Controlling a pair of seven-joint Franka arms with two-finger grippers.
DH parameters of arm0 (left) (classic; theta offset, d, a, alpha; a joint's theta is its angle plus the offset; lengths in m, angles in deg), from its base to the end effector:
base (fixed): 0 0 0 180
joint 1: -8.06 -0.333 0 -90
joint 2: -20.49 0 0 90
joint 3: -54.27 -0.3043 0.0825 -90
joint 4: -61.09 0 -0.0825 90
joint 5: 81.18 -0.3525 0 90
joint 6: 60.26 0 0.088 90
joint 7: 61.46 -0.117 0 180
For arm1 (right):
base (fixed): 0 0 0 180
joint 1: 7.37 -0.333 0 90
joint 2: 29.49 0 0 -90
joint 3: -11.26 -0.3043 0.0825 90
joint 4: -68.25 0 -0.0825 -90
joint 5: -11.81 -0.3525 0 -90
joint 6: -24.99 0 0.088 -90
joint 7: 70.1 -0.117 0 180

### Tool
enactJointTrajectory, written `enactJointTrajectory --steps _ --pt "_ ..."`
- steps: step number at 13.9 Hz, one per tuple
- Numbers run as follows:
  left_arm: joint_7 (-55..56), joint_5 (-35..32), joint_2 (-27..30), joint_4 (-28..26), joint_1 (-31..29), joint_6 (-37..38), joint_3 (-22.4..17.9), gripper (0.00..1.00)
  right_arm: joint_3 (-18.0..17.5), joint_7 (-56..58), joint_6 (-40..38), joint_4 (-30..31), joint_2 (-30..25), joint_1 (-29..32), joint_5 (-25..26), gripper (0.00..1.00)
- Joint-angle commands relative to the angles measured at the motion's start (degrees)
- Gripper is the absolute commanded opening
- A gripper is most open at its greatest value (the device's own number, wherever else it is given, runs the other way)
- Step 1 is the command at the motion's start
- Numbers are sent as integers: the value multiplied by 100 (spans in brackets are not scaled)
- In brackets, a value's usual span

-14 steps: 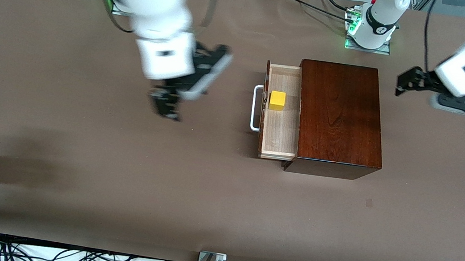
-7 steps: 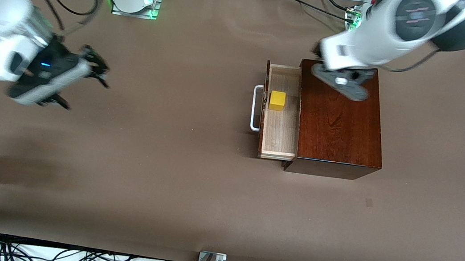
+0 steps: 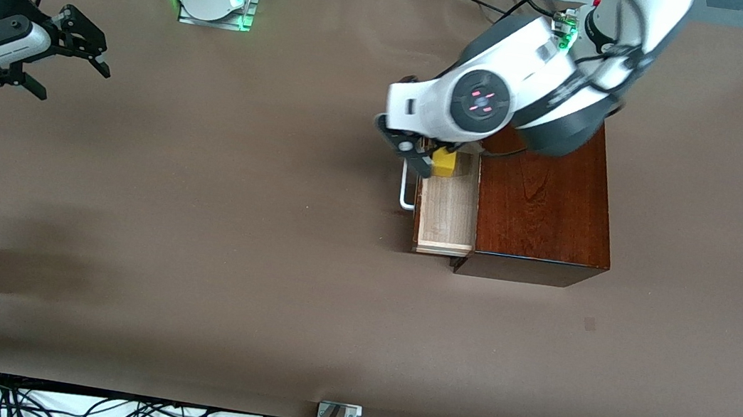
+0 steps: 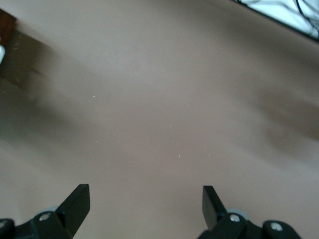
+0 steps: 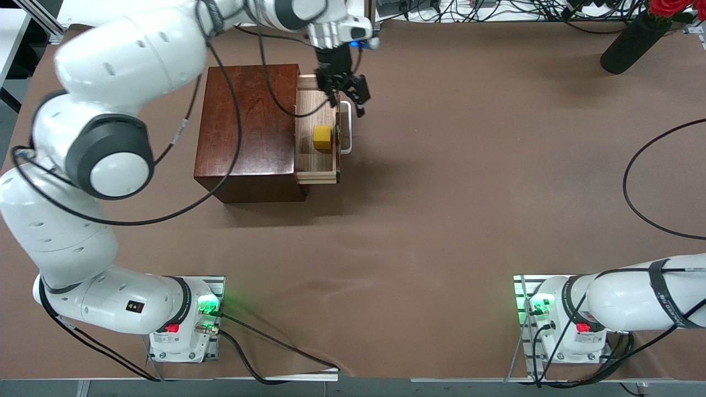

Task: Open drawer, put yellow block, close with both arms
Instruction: 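Push the drawer front into the box with the left gripper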

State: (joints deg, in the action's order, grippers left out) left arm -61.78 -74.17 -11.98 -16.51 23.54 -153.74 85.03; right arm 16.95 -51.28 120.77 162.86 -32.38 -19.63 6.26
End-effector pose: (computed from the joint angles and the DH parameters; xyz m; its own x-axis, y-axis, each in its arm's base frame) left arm 0.4796 -0.4239 0.4089 0.6836 -0.6981 -0.2132 -0.5973 -0.7029 0.3864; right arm 0.5136 0.0683 0.6029 0.9032 0.4176 0.0991 0.4251 -0.9021 -0.0736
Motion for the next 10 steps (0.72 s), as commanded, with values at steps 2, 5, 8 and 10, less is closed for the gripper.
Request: enactJointTrajectory --steps 2,5,8,10 --pt "-1588 -962 -444 263 472 -661 -8 100 -795 -896 134 330 -230 521 378 100" --pt "-2785 -1587 -664 132 649 -1094 -8 100 -939 -1074 143 312 -212 593 589 100" --pt "-3534 -2396 -884 -26 719 -1120 -8 100 -921 -1284 90 277 -186 593 598 100" --pt "-3806 -2485 -911 -246 667 -1120 -34 100 -904 -1276 108 260 -160 602 616 100"
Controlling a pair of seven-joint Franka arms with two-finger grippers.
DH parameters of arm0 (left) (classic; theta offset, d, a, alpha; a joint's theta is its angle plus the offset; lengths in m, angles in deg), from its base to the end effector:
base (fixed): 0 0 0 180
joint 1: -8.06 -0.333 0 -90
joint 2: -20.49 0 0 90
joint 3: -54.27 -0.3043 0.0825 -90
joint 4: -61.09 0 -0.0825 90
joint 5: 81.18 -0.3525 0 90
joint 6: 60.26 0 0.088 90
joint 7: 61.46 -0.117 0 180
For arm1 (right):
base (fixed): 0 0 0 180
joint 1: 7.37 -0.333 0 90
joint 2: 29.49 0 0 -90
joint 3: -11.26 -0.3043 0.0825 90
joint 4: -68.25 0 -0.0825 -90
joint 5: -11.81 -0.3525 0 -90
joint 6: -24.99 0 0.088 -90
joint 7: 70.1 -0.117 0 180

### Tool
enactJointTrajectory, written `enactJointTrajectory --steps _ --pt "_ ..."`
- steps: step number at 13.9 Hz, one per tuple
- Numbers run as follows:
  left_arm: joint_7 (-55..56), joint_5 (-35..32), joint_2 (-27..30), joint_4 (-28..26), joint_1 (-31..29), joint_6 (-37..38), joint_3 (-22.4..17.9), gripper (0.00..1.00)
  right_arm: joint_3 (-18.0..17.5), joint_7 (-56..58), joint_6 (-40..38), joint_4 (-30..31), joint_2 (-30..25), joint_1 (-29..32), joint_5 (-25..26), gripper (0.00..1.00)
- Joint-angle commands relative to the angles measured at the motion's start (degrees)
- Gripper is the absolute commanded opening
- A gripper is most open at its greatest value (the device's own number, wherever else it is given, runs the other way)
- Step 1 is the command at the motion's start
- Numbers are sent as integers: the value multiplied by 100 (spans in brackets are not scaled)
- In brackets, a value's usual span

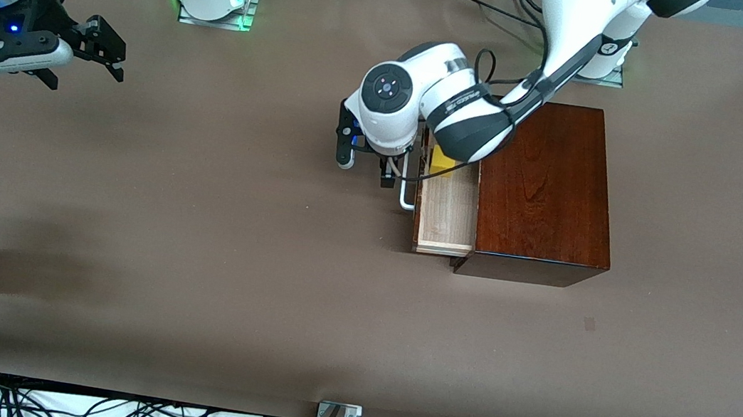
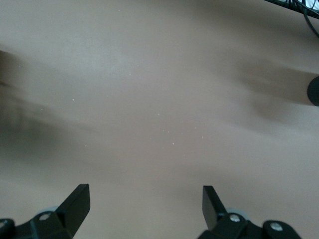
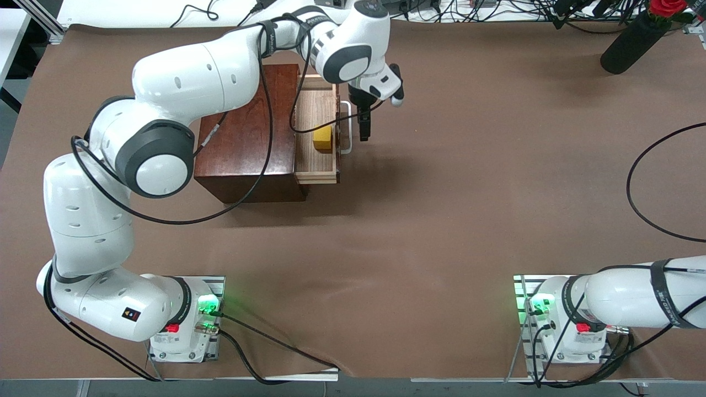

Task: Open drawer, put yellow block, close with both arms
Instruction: 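Push the drawer front into the box with the left gripper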

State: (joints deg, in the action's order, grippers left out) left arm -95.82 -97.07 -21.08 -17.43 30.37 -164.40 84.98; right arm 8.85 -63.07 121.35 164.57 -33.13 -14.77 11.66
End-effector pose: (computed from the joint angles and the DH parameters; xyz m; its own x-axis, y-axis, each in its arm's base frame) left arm 0.4743 -0.4697 0.3087 0.0265 -0.9954 -0.0923 -0.9833 -0.0426 0.1771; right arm 0.5066 0.0886 0.5967 0.9552 0.2892 0.0636 0.2893 -0.9572 0.0079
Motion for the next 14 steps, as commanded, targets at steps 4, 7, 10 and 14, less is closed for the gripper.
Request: enactJointTrajectory --steps 4,7,10,14 --pt "-922 -485 8 -401 -200 25 -65 100 -50 -88 15 -7 3 125 85 100" --pt "-923 -485 43 -419 -315 498 -65 100 21 -114 32 -121 12 160 94 100" --pt "-923 -485 140 -366 -376 1008 -56 100 74 -149 23 -227 135 186 7 100" --pt "-853 -485 140 -357 -464 1404 -65 100 -93 -132 15 -254 118 63 94 100"
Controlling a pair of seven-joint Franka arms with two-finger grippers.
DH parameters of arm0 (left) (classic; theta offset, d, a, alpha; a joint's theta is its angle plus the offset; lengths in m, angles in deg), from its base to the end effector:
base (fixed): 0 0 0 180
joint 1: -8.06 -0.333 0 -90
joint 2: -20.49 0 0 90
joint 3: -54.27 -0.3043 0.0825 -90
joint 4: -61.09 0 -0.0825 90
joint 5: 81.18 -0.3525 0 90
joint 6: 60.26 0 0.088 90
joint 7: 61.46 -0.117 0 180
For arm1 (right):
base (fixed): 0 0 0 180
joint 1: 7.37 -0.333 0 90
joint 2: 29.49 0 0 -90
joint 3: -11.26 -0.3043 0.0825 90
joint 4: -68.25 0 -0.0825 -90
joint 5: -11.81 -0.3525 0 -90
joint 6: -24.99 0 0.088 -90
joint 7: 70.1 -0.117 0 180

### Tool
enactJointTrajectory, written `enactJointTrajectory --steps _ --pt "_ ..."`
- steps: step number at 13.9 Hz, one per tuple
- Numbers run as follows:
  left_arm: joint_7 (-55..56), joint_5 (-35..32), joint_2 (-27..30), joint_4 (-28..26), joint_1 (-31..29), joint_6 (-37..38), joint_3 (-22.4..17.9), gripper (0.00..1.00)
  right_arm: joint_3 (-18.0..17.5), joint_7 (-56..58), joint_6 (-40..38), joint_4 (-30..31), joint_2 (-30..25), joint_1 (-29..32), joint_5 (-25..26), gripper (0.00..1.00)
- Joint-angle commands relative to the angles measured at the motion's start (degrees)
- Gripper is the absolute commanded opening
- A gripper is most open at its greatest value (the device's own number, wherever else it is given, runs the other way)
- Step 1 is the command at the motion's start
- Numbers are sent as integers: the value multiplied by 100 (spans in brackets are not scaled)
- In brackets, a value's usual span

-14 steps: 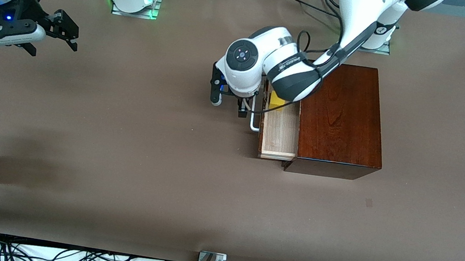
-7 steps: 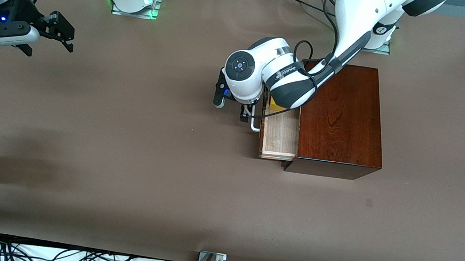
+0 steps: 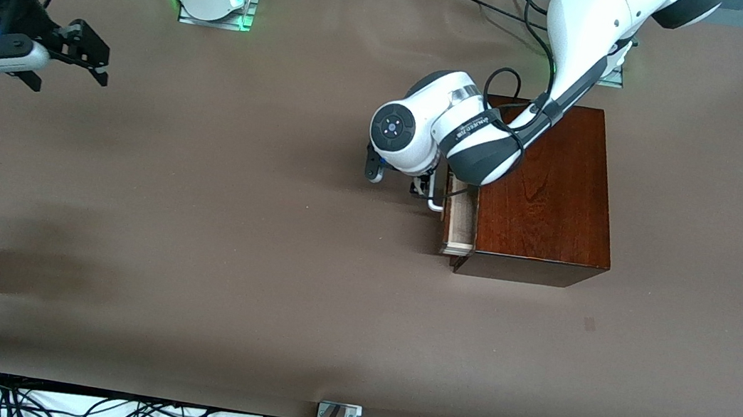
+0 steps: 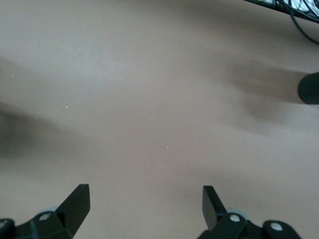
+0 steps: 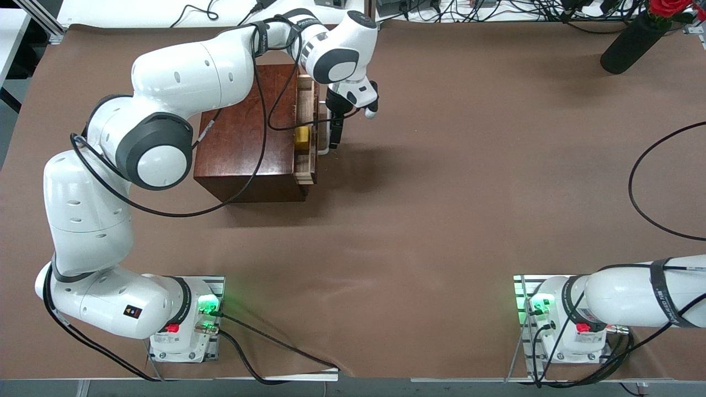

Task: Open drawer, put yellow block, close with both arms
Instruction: 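Push the drawer front into the box with the left gripper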

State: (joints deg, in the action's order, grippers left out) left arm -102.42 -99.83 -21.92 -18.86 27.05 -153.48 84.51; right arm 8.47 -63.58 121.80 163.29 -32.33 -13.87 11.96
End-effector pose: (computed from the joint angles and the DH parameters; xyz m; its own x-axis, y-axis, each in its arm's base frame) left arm 0.4830 -0.4141 0.2792 -0.0850 -0.9618 -0.2603 -0.9536 0.0027 0.3012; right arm 0.5130 0.0843 0.6003 0.9589 0.2724 0.0792 0.2721 -0.9622 0.0141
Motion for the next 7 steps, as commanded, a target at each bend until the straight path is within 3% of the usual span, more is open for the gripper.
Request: enactJointTrajectory --steps 1,7 --pt "-201 -209 233 -206 -220 435 -9 100 -29 -90 -31 -117 47 -27 46 100" --pt "-228 -209 295 -249 -326 533 -17 100 6 -107 -189 -117 38 -9 2 100"
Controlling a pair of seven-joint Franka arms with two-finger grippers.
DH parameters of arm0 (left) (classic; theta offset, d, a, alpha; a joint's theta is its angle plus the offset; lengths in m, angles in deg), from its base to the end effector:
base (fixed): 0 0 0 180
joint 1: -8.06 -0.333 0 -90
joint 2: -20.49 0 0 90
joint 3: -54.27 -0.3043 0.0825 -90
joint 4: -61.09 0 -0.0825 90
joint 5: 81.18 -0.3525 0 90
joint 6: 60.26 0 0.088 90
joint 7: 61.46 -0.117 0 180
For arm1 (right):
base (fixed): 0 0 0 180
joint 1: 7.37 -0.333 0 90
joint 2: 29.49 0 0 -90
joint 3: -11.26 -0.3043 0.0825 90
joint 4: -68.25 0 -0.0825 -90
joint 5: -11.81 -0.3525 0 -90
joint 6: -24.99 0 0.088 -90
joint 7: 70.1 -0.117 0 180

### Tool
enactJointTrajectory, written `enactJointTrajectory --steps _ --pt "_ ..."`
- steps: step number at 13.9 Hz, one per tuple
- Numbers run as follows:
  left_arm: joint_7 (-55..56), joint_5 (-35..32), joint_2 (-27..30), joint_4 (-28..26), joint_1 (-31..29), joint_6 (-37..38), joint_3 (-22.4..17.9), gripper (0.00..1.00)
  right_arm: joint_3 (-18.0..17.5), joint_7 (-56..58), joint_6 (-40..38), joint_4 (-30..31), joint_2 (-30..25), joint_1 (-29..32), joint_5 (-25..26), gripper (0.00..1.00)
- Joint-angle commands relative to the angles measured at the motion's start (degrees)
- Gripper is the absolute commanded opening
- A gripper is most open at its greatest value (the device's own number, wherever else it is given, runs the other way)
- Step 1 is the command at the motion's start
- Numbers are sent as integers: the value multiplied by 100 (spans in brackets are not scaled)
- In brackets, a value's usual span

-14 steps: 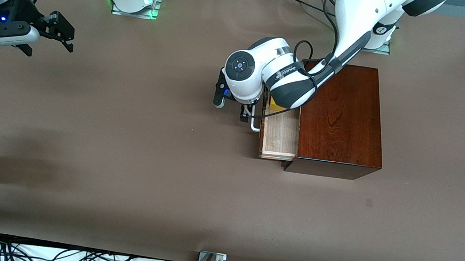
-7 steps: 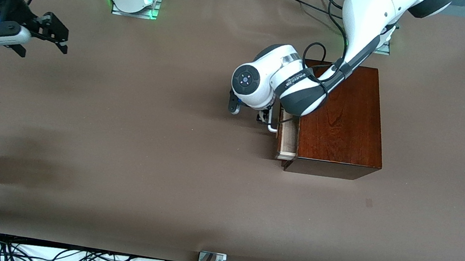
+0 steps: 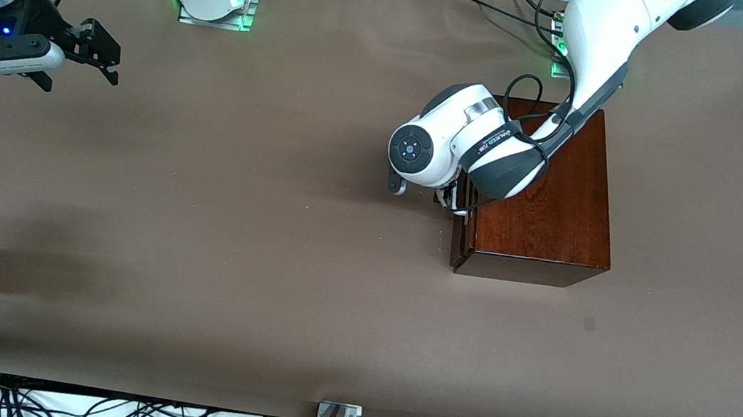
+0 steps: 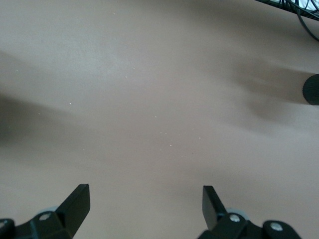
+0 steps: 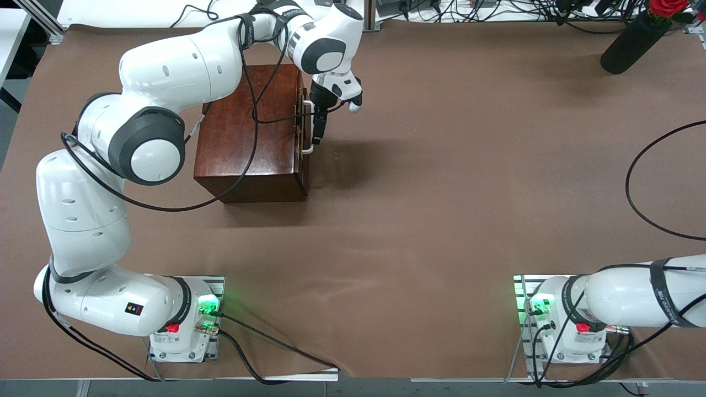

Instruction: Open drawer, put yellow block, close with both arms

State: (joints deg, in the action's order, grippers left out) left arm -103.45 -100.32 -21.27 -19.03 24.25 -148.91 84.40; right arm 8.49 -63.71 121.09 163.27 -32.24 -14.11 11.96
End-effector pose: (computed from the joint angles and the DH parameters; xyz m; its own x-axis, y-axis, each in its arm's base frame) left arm 0.4961 -0.3801 0.2821 -0.0728 -0.9467 -0.3139 -0.9397 -0.0403 0.3397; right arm 0.5117 0.0860 0.5985 0.9595 0.2740 0.0658 0.2738 -0.9617 0.0123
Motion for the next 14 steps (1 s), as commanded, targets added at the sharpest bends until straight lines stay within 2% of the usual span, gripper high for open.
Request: enactJointTrajectory --steps 1,4,7,9,14 --pt "-116 -169 229 -232 -46 75 -7 100 13 -94 -109 -115 38 24 -7 100" --pt "-98 -151 255 -180 -37 40 37 100 31 -94 -118 -115 38 33 2 100" --pt "-54 -2 615 13 -37 23 98 100 66 -94 -118 -115 38 33 -7 100" --pt "-28 112 1071 58 -133 49 64 100 83 -68 -118 -115 38 33 2 100" --pt "-115 561 1924 137 -1450 84 151 100 92 -94 -118 -107 47 33 -7 100"
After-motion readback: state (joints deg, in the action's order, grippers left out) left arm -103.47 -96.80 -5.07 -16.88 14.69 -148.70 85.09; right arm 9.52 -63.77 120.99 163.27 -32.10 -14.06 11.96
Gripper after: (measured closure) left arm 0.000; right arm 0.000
